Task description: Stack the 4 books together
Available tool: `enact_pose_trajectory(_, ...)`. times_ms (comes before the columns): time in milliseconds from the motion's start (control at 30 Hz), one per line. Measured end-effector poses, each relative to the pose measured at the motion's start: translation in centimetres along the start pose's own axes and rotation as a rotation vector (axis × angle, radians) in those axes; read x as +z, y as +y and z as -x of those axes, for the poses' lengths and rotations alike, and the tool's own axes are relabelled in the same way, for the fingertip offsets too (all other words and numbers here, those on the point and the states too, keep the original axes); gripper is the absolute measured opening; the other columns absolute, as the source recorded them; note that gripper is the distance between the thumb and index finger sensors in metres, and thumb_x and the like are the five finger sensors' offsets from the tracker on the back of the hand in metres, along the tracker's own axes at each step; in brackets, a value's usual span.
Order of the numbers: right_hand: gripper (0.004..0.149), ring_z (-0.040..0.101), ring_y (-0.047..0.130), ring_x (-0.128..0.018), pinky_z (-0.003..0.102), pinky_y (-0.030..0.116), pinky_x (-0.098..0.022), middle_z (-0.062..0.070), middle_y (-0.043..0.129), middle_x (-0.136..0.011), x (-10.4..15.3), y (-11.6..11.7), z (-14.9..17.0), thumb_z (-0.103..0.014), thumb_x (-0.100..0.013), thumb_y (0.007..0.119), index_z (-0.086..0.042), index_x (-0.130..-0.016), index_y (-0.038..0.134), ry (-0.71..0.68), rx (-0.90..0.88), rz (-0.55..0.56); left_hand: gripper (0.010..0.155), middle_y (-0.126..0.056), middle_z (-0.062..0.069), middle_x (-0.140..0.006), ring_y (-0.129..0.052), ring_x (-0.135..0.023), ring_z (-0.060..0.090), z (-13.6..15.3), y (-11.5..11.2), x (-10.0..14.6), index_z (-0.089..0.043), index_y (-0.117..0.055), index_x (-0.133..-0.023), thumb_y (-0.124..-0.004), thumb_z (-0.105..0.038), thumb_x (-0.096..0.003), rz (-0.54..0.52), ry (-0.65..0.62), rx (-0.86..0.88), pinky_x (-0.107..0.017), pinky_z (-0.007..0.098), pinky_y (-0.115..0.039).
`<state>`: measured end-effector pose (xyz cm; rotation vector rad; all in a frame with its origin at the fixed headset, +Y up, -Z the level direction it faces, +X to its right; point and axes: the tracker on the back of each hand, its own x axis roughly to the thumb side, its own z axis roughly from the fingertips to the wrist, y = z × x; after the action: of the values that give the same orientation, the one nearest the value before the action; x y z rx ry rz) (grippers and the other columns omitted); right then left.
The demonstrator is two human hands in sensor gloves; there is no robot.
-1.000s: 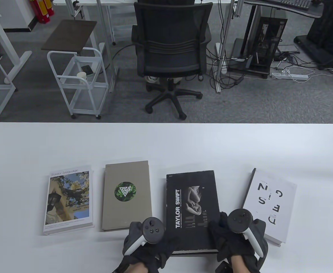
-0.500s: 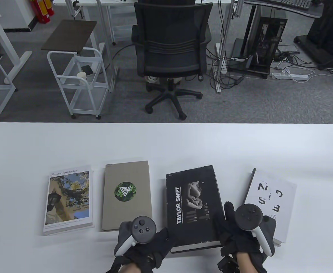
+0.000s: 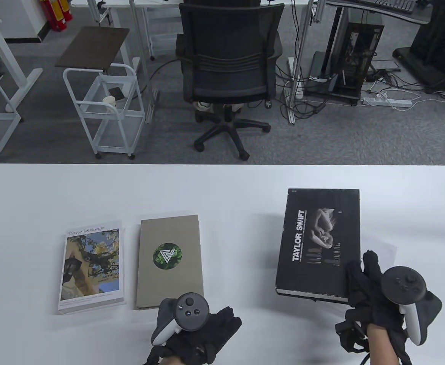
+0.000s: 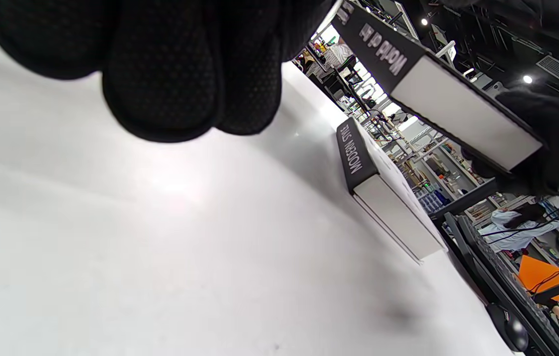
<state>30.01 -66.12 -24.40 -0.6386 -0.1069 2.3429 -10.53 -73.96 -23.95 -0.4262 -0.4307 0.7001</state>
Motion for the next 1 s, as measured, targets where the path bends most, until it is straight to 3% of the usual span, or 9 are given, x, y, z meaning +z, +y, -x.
enact_pose_trajectory(233,0.062,0.033,0.097,-0.054,0.038,0.085,-0.038,0.027,0.084,-0.086,-1.3,-1.9,3.6,-0.046,-0.064,0.063,-0.009,-0.113,0.052,0.12,-0.03,0.057,0.076,-0.095,0.013,-0.074,-0.103,-0.049,0.031,0.4,0.3,-0.1,-0.006,-0.066,-0.099,-0.053,-0.063,-0.05,0.007,0.013,0.009,-0.042,0.055,-0.082)
enact_pose_trajectory(500,0.059,0.034,0.097,-0.054,0.038,0.085,-0.038,0.028,0.083,-0.086,-2.0,-2.1,7.6,-0.044,-0.065,0.062,-0.012,-0.113,0.054,0.24,-0.098,0.009,0.076,-0.094,0.014,-0.074,-0.102,-0.05,0.031,0.6,0.3,-0.2,-0.005,-0.066,-0.099,-0.053,-0.062,-0.05,0.024,0.022,0.013,-0.042,0.056,-0.082)
enact_pose_trajectory(1000,0.057,0.037,0.097,-0.059,0.042,0.085,-0.04,0.028,0.084,-0.088,-2.0,-1.2,10.1,-0.042,-0.065,0.061,-0.013,-0.113,0.054,0.322,-0.078,-0.061,0.076,-0.093,0.014,-0.076,-0.102,-0.051,0.032,0.1,-0.5,-0.5,-0.005,-0.065,-0.1,-0.053,-0.062,-0.0503,0.11,-0.011,0.017,-0.043,0.056,-0.081)
